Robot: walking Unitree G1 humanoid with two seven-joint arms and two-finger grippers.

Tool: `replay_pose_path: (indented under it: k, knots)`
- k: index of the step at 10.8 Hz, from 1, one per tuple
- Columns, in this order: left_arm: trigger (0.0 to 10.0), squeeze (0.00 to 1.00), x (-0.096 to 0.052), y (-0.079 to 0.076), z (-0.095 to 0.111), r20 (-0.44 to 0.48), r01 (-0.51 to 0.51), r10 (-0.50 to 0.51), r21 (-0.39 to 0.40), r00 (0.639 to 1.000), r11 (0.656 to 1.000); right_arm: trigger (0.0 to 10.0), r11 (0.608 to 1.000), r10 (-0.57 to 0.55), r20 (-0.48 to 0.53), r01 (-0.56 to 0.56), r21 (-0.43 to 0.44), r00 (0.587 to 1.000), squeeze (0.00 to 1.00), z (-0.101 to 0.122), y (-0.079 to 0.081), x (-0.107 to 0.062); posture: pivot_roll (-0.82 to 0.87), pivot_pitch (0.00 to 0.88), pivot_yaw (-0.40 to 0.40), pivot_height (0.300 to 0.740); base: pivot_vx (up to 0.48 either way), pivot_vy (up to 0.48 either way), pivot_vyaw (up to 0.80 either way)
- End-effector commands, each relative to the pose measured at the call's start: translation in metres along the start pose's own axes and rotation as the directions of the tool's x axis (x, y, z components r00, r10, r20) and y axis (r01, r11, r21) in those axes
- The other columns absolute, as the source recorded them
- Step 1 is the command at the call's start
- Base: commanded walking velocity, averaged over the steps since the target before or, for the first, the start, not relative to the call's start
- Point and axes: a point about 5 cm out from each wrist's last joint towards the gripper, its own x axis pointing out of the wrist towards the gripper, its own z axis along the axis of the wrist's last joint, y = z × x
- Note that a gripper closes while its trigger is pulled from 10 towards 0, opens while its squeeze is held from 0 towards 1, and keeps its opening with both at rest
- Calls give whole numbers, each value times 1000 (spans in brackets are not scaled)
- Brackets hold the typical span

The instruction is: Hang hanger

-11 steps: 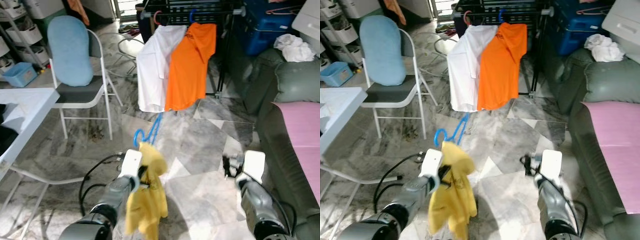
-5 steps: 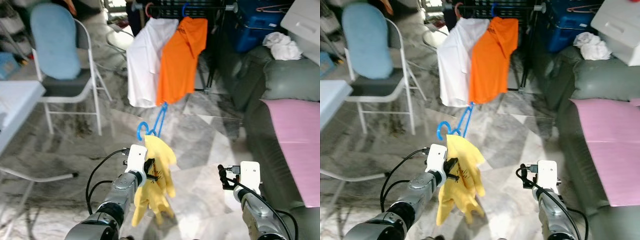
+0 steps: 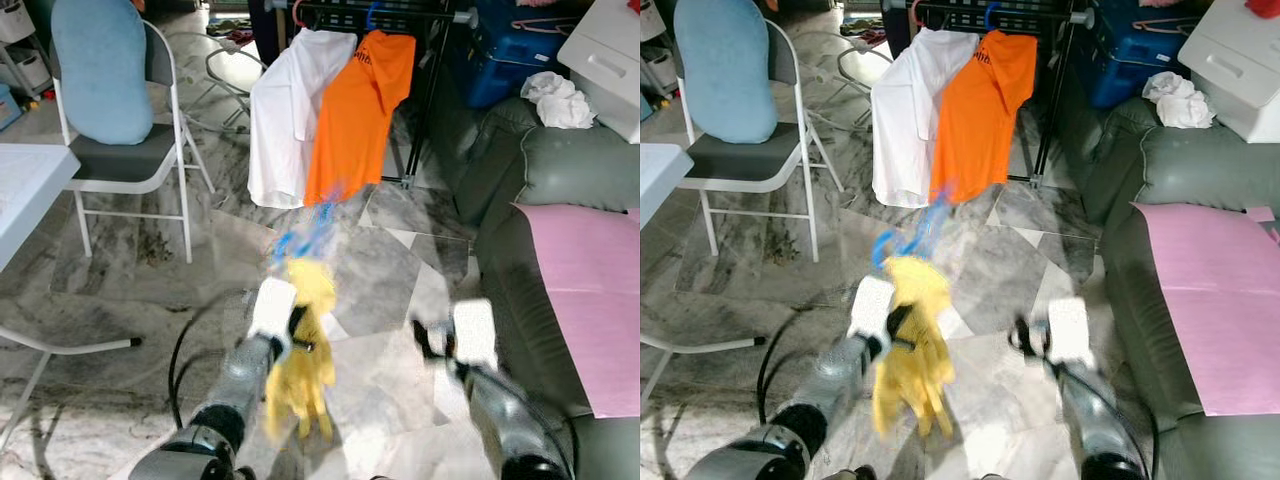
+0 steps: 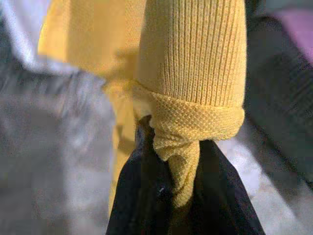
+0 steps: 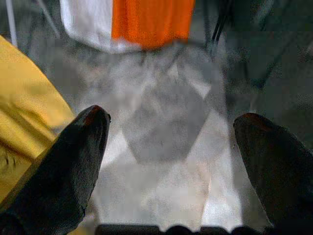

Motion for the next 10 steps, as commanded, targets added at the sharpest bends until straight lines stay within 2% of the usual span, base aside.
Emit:
replay_pose_path:
  k: [1, 2, 3, 4, 5, 6, 7, 9, 10]
  knots:
    - [10000, 0, 5, 0, 18, 73, 39, -44, 61, 996, 997, 10000, 1000, -8, 7, 8, 3, 1000, 0, 3, -1, 0, -232, 101, -34, 740, 0, 0, 0]
    - [10000, 0, 8, 9, 36, 105, 68, -89, 190, 990, 979, 10000, 1000, -5, 98, 4, 3, 995, 0, 24, -3, 0, -229, 107, -20, 740, 0, 0, 0]
    - [10000, 0, 10, 25, 58, 124, 58, -101, 309, 987, 949, 10000, 999, 35, 176, -40, 21, 984, 0, 40, -1, -2, -228, 111, -13, 740, 0, 0, 0]
    - [10000, 0, 10, 36, 77, 148, 83, -151, 389, 977, 918, 10000, 998, 28, 180, -37, 46, 983, 0, 44, -4, -3, -218, 126, 3, 740, 0, 0, 0]
    - [10000, 0, 8, 50, 97, 159, 86, -184, 483, 970, 871, 10000, 994, -1, 228, -24, 108, 974, 0, 55, -9, -4, -217, 134, 10, 740, 0, 0, 0]
    - [10000, 0, 6, 58, 111, 147, 107, -227, 563, 963, 819, 10000, 991, -33, 290, -6, 133, 957, 0, 68, -14, -6, -216, 137, 13, 740, 0, 0, 0]
    - [10000, 0, 3, 63, 125, 119, 145, -290, 652, 950, 745, 10000, 984, -59, 305, 5, 177, 951, 0, 75, -20, -5, -218, 142, 20, 740, 0, 0, 0]
    - [10000, 0, -1, 62, 140, 121, 176, -378, 729, 918, 661, 10000, 974, -73, 298, 4, 225, 952, 0, 76, -20, -3, -215, 152, 30, 740, 0, 0, 0]
    - [10000, 0, -3, 57, 145, 138, 192, -435, 752, 890, 631, 10000, 971, -55, 288, -16, 237, 956, 0, 75, -14, -3, -212, 156, 31, 740, 0, 0, 0]
